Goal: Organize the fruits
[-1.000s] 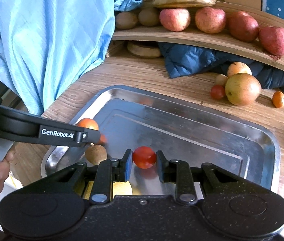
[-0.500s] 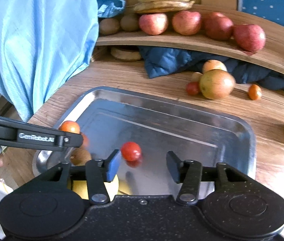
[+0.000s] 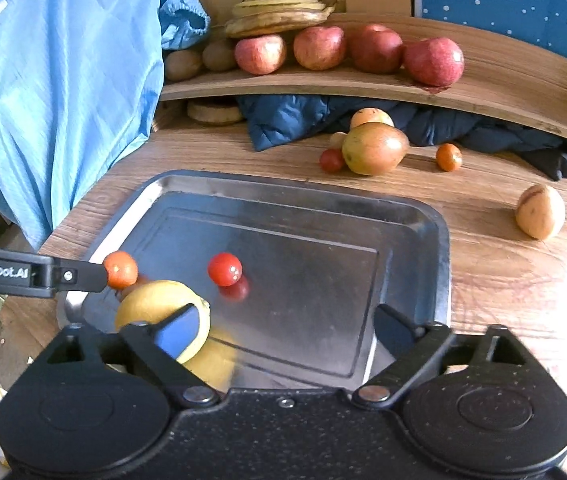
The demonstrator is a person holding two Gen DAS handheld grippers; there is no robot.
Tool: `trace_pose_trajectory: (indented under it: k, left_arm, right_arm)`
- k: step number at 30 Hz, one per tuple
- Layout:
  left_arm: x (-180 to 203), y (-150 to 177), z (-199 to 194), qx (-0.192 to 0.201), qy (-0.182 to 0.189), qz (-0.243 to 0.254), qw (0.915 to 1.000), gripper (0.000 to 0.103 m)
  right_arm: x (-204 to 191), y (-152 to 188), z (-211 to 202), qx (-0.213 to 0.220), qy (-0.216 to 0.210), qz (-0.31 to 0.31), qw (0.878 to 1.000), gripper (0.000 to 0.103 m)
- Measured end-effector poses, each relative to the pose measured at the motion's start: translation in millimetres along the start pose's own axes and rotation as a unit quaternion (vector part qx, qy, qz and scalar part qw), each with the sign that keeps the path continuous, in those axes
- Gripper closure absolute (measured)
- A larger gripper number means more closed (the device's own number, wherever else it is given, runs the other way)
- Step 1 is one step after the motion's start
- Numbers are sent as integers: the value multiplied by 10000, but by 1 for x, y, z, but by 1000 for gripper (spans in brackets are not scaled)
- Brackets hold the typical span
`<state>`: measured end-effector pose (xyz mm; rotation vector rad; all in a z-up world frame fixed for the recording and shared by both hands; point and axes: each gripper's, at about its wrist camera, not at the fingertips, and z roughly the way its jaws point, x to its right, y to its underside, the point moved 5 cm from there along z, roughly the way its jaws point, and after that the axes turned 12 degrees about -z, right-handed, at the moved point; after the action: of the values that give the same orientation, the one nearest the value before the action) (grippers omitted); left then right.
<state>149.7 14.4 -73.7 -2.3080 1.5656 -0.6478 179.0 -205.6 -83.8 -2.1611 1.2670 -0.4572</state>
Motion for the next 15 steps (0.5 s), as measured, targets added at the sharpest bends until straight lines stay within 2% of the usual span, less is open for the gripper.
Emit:
trace_pose_trajectory:
  k: [5,15]
  left_arm:
    - [-6,3,-6,-31,150,209,9997,4]
    - [-21,24,-8,-523,689,786,9931,1]
  right_arm:
    - [-1,0,-11,-6,158,-2,9999,2]
    - [-29,12,-30,-174,379,342,9985,1]
